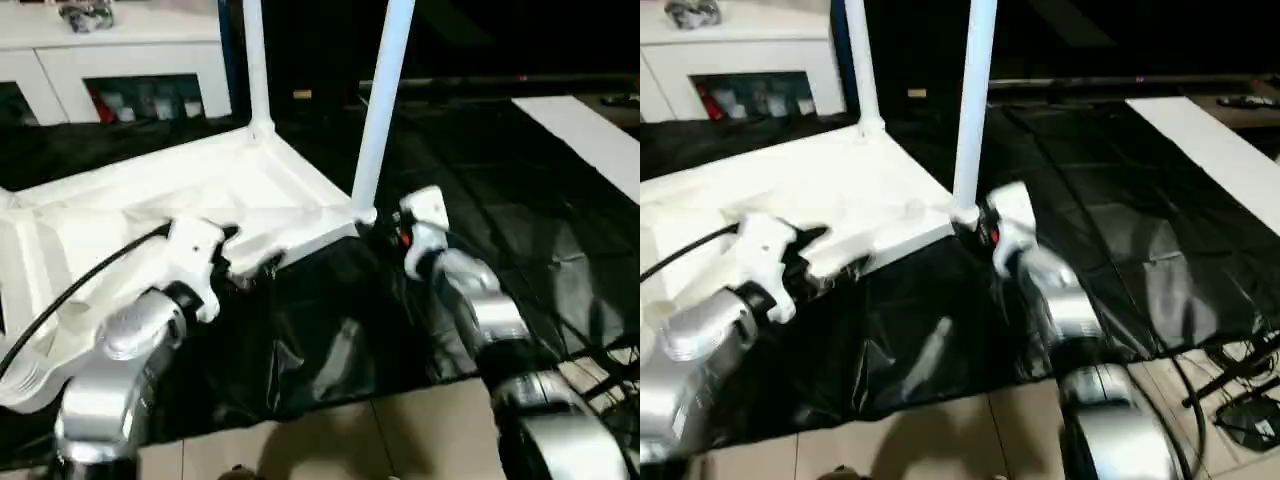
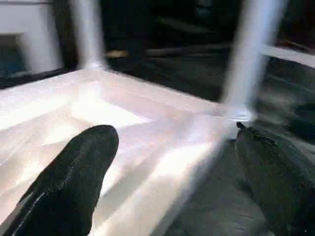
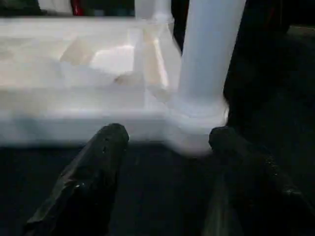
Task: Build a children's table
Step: Rotate leg to tighten
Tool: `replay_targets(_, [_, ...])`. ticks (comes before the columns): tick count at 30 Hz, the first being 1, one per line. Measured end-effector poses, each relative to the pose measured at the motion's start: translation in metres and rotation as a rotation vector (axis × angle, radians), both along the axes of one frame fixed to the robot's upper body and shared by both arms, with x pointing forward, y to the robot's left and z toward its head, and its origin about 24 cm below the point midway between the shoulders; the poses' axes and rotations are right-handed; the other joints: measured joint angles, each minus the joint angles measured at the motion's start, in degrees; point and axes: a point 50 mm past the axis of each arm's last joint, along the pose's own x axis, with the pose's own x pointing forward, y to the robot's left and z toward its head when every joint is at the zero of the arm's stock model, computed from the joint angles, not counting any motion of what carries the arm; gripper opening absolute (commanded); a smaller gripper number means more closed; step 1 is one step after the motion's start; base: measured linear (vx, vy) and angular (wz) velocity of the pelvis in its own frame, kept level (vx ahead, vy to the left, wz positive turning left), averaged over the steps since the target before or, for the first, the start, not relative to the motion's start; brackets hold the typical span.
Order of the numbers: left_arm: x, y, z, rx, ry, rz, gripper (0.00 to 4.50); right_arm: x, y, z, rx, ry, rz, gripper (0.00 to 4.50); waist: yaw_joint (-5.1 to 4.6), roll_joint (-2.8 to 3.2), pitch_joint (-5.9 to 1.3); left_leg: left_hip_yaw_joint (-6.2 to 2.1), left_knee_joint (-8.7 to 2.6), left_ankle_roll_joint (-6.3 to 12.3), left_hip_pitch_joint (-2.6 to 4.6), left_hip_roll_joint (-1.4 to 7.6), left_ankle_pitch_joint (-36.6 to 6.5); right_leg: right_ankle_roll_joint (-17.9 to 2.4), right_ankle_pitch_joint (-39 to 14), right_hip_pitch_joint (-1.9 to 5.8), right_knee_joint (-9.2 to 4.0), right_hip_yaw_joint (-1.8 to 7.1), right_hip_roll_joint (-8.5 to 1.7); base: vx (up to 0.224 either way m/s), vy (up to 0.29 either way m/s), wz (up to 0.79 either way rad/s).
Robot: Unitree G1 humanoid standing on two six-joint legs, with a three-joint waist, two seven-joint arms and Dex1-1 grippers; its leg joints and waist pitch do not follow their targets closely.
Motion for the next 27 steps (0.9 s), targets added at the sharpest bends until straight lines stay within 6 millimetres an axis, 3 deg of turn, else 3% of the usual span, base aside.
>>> replay_targets(4, [-0.025, 0.018, -0.014, 0.076, 0.021, 0.229, 4.46, -0.029, -0.003, -0.013, -0.016, -0.025, -0.054, 3.18, -0.02, 0.21, -0.08, -0.03, -0.14, 0.07, -0.27, 0.52, -0.1, 0.1, 0.1, -0.04, -0.84, 0.02, 0.65, 0.000, 0.000, 0.00])
replay_targets(8, [-0.035, 0.026, -0.016, 0.108, 0.017, 0.275, 4.46, -0.033, -0.006, -0.005, -0.007, -0.083, -0.100, 3.18, 0.10, 0.41, -0.08, 0.02, -0.19, 0.11, -0.10, 0.52, -0.1, 0.0, 0.2, -0.02, -0.84, 0.04, 0.67, 0.000, 0.000, 0.00])
replay_targets(9, [-0.034, 0.025, -0.015, 0.109, 0.008, 0.277, 4.46, -0.033, -0.005, -0.002, -0.007, -0.102, -0.098, 3.18, 0.23, 0.52, -0.13, -0.74, -0.16, 0.14, -0.68, 0.23, -0.1, 0.2, 0.1, 0.25, -0.87, -0.53, 0.47, -0.034, -0.010, 0.20])
replay_targets(11, [-0.030, 0.023, -0.011, 0.153, -0.019, 0.267, 4.46, -0.038, -0.003, -0.001, -0.014, -0.120, -0.088, 3.18, -0.26, 0.92, -0.42, -2.97, 0.07, 0.21, -1.63, -0.34, -0.1, 0.0, 0.1, 0.83, -1.16, -2.76, -0.19, -0.032, -0.016, 0.35])
replay_targets(13, [-0.028, 0.023, -0.009, 0.199, -0.040, 0.276, 4.46, -0.041, 0.004, -0.003, -0.016, -0.115, -0.063, 3.18, -0.62, 2.02, -0.22, -5.14, 0.27, 0.16, -1.83, -0.52, 0.0, -0.4, 0.0, 1.97, -1.57, -4.35, -0.15, -0.001, -0.039, 0.51])
replay_targets(15, [-0.027, 0.023, -0.008, 0.219, -0.058, 0.289, 4.46, -0.043, 0.015, -0.002, -0.009, -0.118, -0.024, 3.18, -1.36, 2.44, -0.04, -7.28, 0.27, -0.18, -1.87, -1.12, 0.2, -2.0, -1.1, 2.38, -0.21, -3.88, 0.74, 0.003, -0.075, 0.55])
replay_targets(17, [-0.026, 0.025, -0.007, 0.183, -0.064, 0.322, 4.46, -0.044, 0.024, -0.003, -0.003, -0.117, 0.010, 3.18, -1.74, 1.78, -0.08, -9.92, 0.00, -0.77, -1.79, -2.26, 0.5, -5.2, -3.7, 2.28, 2.52, -2.52, 1.72, -0.008, -0.134, 0.66])
replay_targets(18, [-0.026, 0.027, -0.007, 0.153, -0.061, 0.339, 4.46, -0.044, 0.027, -0.002, 0.010, -0.118, 0.012, 3.18, -1.67, 1.22, -0.15, -10.75, -0.26, -0.77, -2.02, -2.89, 0.5, -4.8, -4.3, 2.24, 3.27, -2.17, 1.86, -0.027, -0.172, 0.71])
replay_targets(19, [-0.026, 0.027, -0.007, 0.123, -0.057, 0.354, 4.46, -0.043, 0.028, 0.000, 0.018, -0.122, 0.012, 3.18, -0.89, 0.05, -0.39, -10.32, 1.19, -0.15, -2.09, -3.43, -0.5, -2.1, -4.6, 1.67, 3.37, -2.66, 1.46, -0.027, -0.172, 0.71])
replay_targets(20, [-0.027, 0.026, -0.009, 0.118, -0.049, 0.350, 4.46, -0.043, 0.028, -0.002, 0.028, -0.110, 0.009, 3.18, -0.20, -0.63, -0.32, -8.16, 4.66, 1.23, -2.19, -2.86, -1.7, -2.1, -4.7, 1.71, 3.38, -3.71, 0.77, -0.067, -0.152, 0.43])
replay_targets(21, [-0.031, 0.029, -0.012, 0.129, -0.037, 0.360, 4.46, -0.043, 0.029, -0.003, 0.039, -0.096, 0.008, 3.18, 0.77, -1.57, -0.41, -6.22, 6.44, 1.53, -1.54, -2.99, -1.9, -2.1, -4.7, 1.95, 3.23, -3.06, 0.78, 0.003, -0.172, 0.10])
replay_targets(22, [-0.033, 0.032, -0.014, 0.148, -0.034, 0.363, 4.46, -0.043, 0.030, -0.002, 0.047, -0.095, 0.012, 3.18, 1.73, -2.15, -0.48, -4.83, 5.96, 1.64, -0.22, -3.67, -1.9, -2.1, -4.7, 1.63, 2.82, -2.85, 0.87, 0.003, -0.172, 0.10])
replay_targets(23, [-0.033, 0.032, -0.013, 0.151, -0.040, 0.359, 4.46, -0.043, 0.029, -0.003, 0.043, -0.091, 0.014, 3.18, 2.47, -2.32, -0.56, -4.14, 4.90, 2.98, 0.61, -4.21, -2.7, -2.2, -4.4, 1.18, 2.74, -2.42, 1.09, 0.040, -0.132, 0.18])
replay_targets(24, [-0.034, 0.032, -0.014, 0.153, -0.042, 0.360, 4.46, -0.043, 0.026, -0.005, 0.042, -0.085, 0.006, 3.18, 3.36, -2.40, -0.56, -4.15, 4.85, 4.64, 0.93, -4.60, -3.8, -2.7, -3.9, 0.89, 2.73, -1.76, 1.29, -0.020, -0.046, 0.29])
replay_targets(25, [-0.038, 0.035, -0.017, 0.163, -0.030, 0.367, 4.46, -0.043, 0.027, -0.008, 0.045, -0.065, 0.009, 3.18, 4.43, -2.34, -0.54, -4.38, 6.20, 5.25, 0.87, -4.67, -4.2, -2.7, -3.8, 0.98, 2.71, -0.89, 1.25, -0.020, -0.046, 0.29])
replay_targets(26, [-0.042, 0.037, -0.019, 0.168, -0.020, 0.376, 4.46, -0.044, 0.029, -0.010, 0.066, -0.049, 0.015, 3.18, 4.98, -2.30, -0.56, -4.78, 6.53, 4.96, 0.95, -4.41, -4.2, -3.0, -3.4, 1.17, 2.57, -0.52, 1.13, 0.000, 0.000, 0.00])
replay_targets(27, [-0.045, 0.040, -0.021, 0.171, -0.014, 0.386, 4.46, -0.044, 0.031, -0.009, 0.086, -0.042, 0.023, 3.18, 5.25, -1.91, -0.63, -5.09, 5.47, 4.66, 1.15, -3.53, -4.2, -2.9, -3.2, 1.39, 2.21, -0.48, 1.12, 0.000, 0.000, 0.00])
